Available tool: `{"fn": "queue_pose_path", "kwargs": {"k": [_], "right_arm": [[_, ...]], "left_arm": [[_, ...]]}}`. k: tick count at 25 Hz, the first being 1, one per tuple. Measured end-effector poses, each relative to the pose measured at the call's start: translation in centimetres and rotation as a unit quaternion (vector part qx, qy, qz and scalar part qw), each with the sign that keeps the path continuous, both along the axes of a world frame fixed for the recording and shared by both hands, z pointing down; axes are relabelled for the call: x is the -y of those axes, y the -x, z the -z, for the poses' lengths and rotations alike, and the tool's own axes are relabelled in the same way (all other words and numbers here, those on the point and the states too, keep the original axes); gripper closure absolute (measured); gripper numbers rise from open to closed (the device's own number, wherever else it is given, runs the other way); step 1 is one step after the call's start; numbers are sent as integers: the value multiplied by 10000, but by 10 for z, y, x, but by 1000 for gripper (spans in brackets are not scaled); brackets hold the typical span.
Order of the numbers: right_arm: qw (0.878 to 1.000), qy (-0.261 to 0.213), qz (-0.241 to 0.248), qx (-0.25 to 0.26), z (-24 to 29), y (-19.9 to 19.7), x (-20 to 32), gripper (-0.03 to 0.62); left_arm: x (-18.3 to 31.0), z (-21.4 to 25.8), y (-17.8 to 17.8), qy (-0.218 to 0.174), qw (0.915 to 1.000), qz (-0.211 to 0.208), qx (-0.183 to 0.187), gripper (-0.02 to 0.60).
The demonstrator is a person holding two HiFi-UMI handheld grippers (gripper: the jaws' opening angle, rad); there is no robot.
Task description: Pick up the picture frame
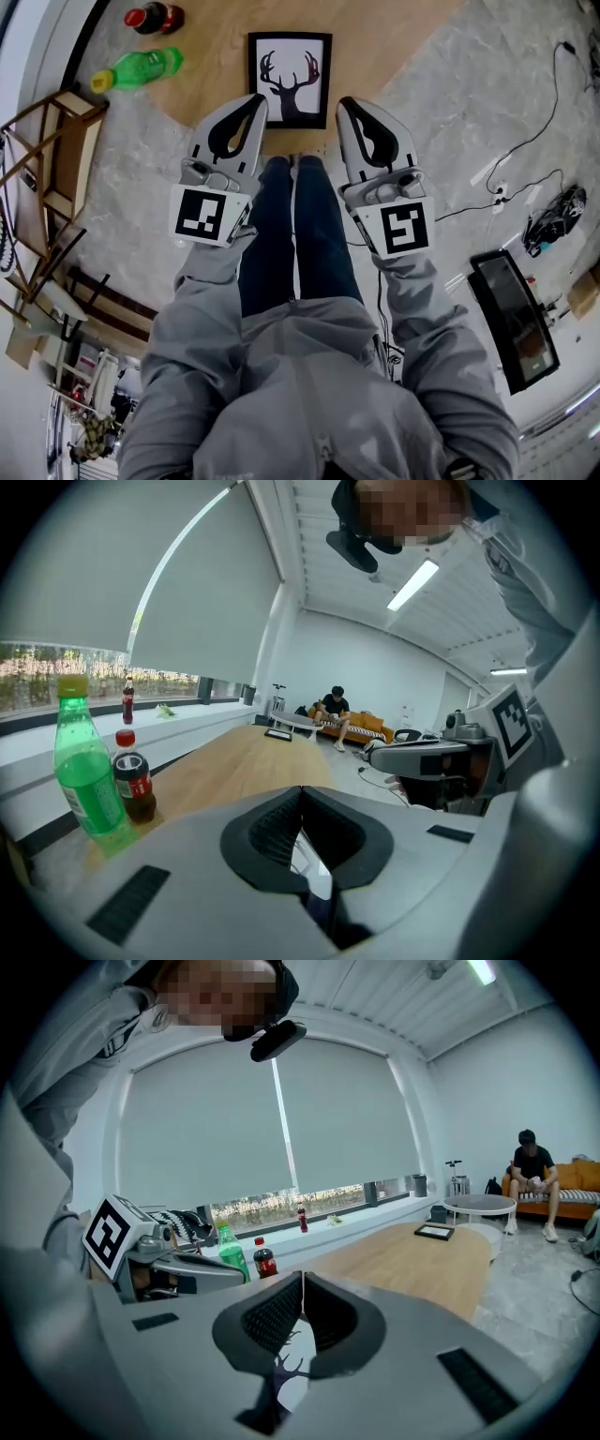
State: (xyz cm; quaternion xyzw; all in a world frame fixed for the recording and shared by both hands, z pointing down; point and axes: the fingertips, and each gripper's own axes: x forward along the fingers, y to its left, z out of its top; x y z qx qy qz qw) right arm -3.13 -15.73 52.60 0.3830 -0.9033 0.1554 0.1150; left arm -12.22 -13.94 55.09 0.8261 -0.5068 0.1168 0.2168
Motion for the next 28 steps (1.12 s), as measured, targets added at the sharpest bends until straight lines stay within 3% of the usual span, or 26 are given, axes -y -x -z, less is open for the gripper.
{"fn": "queue_pose_path", "kwargs": {"k": [12,28], "right_arm": [[9998,191,22,-113,-53,-5,0,565],[9968,300,240,-695,-114,-14,-7,565]], "left_arm": [[-3,-60,2,369,9993,7,56,565],[-10,-119,19,846,9962,4,227,564]]}}
